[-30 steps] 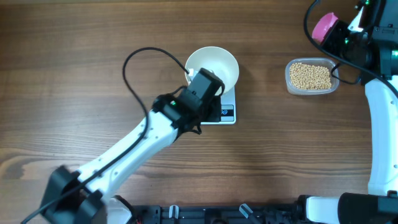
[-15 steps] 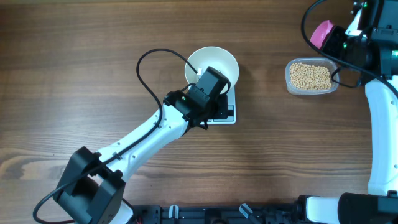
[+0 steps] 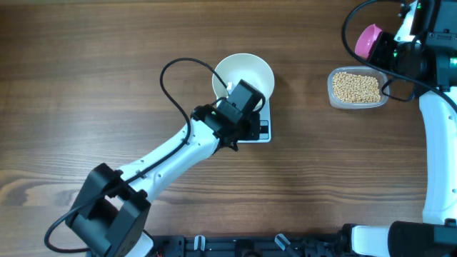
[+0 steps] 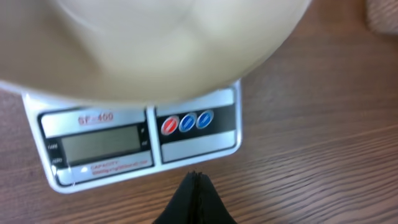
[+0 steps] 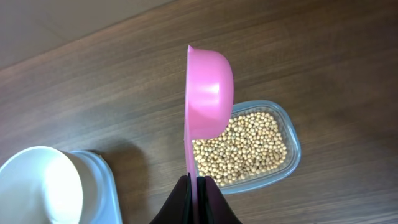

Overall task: Scoop item into bowl and weigh 150g on scale
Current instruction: 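Move the left gripper down to the scale's button panel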

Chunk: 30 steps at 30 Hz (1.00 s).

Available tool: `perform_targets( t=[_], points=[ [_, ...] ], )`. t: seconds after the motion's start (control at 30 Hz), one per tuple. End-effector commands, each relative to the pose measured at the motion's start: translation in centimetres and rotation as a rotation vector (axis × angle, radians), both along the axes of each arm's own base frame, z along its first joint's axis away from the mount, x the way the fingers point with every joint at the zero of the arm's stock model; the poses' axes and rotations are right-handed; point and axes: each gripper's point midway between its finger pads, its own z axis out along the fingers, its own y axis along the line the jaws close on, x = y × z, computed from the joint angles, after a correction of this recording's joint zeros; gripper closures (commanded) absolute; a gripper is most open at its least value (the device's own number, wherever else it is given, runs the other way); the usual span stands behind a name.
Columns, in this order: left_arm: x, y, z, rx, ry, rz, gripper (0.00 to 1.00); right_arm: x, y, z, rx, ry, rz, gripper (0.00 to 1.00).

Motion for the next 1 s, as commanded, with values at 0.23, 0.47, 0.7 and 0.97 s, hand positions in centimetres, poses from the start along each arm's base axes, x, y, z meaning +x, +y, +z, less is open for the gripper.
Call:
perform_targets(
  t=[0.23, 0.47, 0.7, 0.97],
  points=[
    [-2.0, 0.5, 2.6, -0.036, -0.002, -0.053, 0.96, -0.1, 0.1, -0.5, -0.022, 0.017, 0.039, 0.96],
    [-4.0, 2.4, 2.7, 0.01, -0.009, -0.12, 0.96, -0.2, 0.1, -0.6, -0.021, 0.024, 0.039, 0.96],
    [-1.8, 0.5, 0.9, -0.08, -0.13, -0.113, 0.96, -0.2, 0.1, -0.5, -0.022, 0.021, 0.04, 0.96],
    [-0.4, -0.4, -0.4, -0.088, -0.157, -0.1, 0.96, -0.1, 0.1, -0.5, -0.022, 0.02, 0.04, 0.96]
  ],
)
